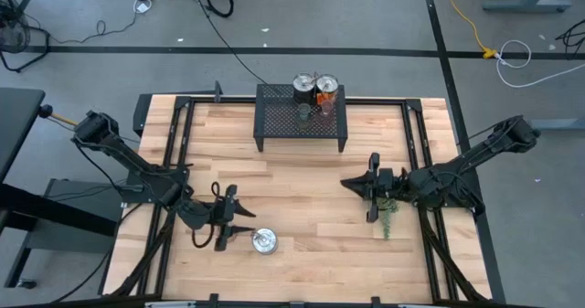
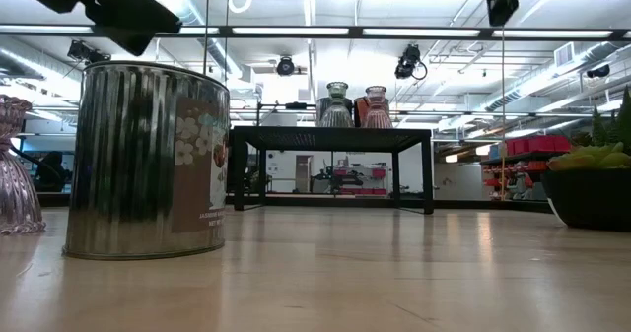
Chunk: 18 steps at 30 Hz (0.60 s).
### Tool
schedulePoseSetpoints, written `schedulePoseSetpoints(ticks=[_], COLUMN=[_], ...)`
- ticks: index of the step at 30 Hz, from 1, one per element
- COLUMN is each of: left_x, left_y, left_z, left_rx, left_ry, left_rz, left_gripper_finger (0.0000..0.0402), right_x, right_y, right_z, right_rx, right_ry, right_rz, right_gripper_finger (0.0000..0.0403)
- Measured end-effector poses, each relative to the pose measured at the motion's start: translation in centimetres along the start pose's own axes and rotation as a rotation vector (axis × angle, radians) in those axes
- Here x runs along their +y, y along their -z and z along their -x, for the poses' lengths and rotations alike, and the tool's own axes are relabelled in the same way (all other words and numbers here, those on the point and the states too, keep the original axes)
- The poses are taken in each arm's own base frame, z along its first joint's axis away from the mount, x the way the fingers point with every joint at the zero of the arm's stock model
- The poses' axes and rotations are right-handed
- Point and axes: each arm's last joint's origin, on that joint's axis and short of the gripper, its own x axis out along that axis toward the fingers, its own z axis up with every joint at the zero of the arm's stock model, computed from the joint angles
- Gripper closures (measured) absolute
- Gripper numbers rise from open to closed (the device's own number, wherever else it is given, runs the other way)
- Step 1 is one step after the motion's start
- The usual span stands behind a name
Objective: Pick & Place candle stick holders
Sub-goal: Put the pink candle holder on the shelf
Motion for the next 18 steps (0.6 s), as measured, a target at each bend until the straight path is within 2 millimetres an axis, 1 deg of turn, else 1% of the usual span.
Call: schedulePoseSetpoints(ticks=[4,7,13,18], left_x=[0.1,0.1,-0.8,-1.7], left_y=[0.6,2.1,4.3,4.3], left_z=[-0.4,-1.0,-2.2,-2.4], left_rx=[0.021,0.086,0.178,0.136], left_ry=[-0.011,-0.018,-0.011,0.037], left_rz=[0.100,0.137,0.182,0.145], left_gripper_finger=[0.0225,0.0225,0.0225,0.0225], right_x=[-1.5,-2.4,-2.8,-2.8], right_y=[1.5,1.8,1.6,1.6], right_z=[0.3,0.5,0.3,0.3], right_rx=[0.019,0.002,-0.026,-0.024], right_ry=[0.049,0.082,0.032,0.014], right_rz=[-0.017,-0.055,-0.075,-0.076], right_gripper_finger=[0.0395,0.0395,0.0395,0.0395])
